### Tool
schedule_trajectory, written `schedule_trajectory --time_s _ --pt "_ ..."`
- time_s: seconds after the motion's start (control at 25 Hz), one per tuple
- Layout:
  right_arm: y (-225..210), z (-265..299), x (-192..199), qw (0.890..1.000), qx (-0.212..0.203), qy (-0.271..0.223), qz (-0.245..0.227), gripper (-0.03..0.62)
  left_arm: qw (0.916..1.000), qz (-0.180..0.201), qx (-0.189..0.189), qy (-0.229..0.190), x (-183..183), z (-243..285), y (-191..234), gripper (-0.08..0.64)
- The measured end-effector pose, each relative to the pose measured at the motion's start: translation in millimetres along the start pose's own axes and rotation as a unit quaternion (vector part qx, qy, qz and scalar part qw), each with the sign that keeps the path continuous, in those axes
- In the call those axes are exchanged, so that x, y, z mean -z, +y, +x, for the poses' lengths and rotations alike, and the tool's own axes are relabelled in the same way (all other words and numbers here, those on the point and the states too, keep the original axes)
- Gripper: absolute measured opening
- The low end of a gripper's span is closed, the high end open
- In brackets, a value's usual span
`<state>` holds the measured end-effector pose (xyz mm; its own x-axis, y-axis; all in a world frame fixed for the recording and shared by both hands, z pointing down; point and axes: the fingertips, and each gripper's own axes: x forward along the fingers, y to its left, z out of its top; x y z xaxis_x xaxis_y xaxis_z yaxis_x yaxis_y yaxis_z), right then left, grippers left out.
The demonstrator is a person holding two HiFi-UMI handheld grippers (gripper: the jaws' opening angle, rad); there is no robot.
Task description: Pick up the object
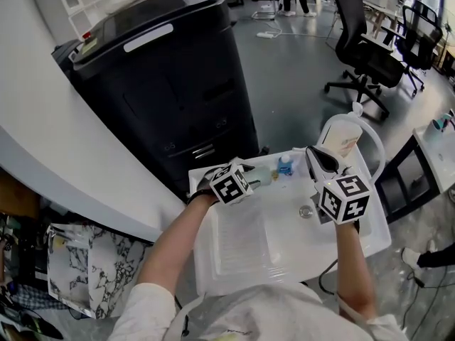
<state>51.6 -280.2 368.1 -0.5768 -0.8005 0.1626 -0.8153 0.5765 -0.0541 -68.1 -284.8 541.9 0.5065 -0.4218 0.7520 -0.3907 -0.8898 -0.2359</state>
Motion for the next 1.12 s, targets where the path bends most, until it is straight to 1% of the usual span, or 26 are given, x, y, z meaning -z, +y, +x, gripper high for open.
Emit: schedule_trajectory --time_s 0.32,0.64,0.8,0.96,1.04,1.12 --pt "-6 -5 4 1.0 0.015 0.005 -0.001 0.003 0.9984 0.024 0.034 0.038 17 27 -14 0.19" --pt "-12 -9 12 0.999 0.029 0.016 0.0 0.003 0.9966 0.029 0.056 0.053 29 46 -21 0.189" --pt "-12 -11 17 0.999 0.03 0.02 0.001 0.003 0.9947 0.031 0.072 0.066 35 52 -30 0.189" --pt "-11 -11 20 0.999 0.031 0.024 0.0 0.003 0.9939 0.034 0.074 0.073 41 57 -31 0.184" --pt "-11 -11 22 0.999 0.031 0.026 -0.001 0.003 0.9937 0.037 0.073 0.076 43 59 -30 0.16" --pt "-10 -12 24 0.999 0.032 0.028 -0.001 0.003 0.9937 0.036 0.074 0.076 44 61 -30 0.16"
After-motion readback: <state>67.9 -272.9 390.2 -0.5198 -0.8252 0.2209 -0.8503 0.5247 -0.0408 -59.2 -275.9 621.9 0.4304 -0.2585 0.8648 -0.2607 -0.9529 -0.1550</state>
